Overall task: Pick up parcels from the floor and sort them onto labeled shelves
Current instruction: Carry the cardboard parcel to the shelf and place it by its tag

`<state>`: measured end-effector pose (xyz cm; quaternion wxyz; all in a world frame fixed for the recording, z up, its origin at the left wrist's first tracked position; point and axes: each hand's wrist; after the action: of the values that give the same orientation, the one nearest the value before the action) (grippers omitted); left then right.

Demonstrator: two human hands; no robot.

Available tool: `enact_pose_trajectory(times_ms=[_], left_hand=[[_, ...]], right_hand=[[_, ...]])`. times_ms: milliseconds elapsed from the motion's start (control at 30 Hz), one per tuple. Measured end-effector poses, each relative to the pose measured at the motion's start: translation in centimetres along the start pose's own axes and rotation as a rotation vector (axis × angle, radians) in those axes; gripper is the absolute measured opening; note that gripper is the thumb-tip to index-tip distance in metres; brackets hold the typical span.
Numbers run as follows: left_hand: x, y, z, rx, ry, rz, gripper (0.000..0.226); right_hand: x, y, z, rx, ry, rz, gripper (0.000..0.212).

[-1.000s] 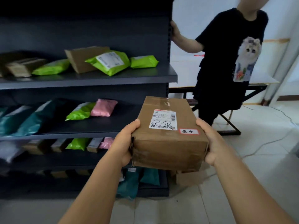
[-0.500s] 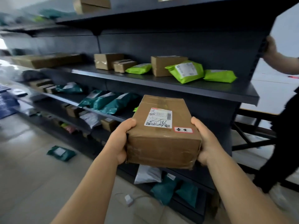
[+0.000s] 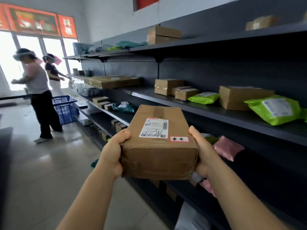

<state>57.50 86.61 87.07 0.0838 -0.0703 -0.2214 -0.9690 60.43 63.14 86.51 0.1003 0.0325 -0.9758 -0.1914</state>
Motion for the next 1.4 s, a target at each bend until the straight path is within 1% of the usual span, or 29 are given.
enact_pose_trajectory(times_ms=[167,333,500,600,700,900,1067,1167,1267,1400], left_hand=[[-3.8,-3.3,4.8,0.02,0.027,0.056,0.042],[-6.7,-5.9,8.5,0.021,0.1,0.116,0.039],[-10.0,-8.6,11.4,0.028,0.159,0.149,0.04],[-12.5,-10.3,12.5,0.035,0.195,0.166,0.038],[-14.9,-12.0,13.3,0.041,0.206,0.182,0.038],[-22.9,-15.8,14.8,0.057,0.237,0.178,0.037],[-32.8,-17.9,17.2,0.063,0.256,0.172,0.039],[-37.8,-18.9,19.0,0.064,0.271,0.164,0.037],[-42.7,-20.1,20.9,0.071,0.297,0.151,0.037],[-46.7,-21.3,22.8,0.081,0.329,0.116,0.031]], right_hand=[[-4.4,6.3,-0.8,0.015,-0.008,-0.075,0.056],[-8.4,10.7,-1.2,0.019,-0.033,-0.134,0.057],[-12.6,15.2,-1.7,0.048,-0.04,-0.171,0.052],[-15.3,17.8,-1.5,0.023,-0.044,-0.207,0.046],[-17.7,20.0,-1.0,0.021,-0.052,-0.204,0.045],[-26.1,24.2,1.0,0.065,-0.057,-0.165,0.052],[-35.8,27.6,1.6,0.035,-0.126,-0.13,0.04],[-40.7,29.8,1.3,0.016,-0.15,-0.117,0.035],[-45.4,32.1,0.8,0.014,-0.183,-0.118,0.034],[-49.2,34.4,0.6,-0.004,-0.215,-0.121,0.035]])
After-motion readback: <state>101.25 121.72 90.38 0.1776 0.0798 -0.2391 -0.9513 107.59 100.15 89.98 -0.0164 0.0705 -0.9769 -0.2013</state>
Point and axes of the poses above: each hand's wrist, its own x-axis away from the middle knuckle, its own y-axis out of the palm, z = x × y, and after that the axes turned 1 degree about z, right-handed
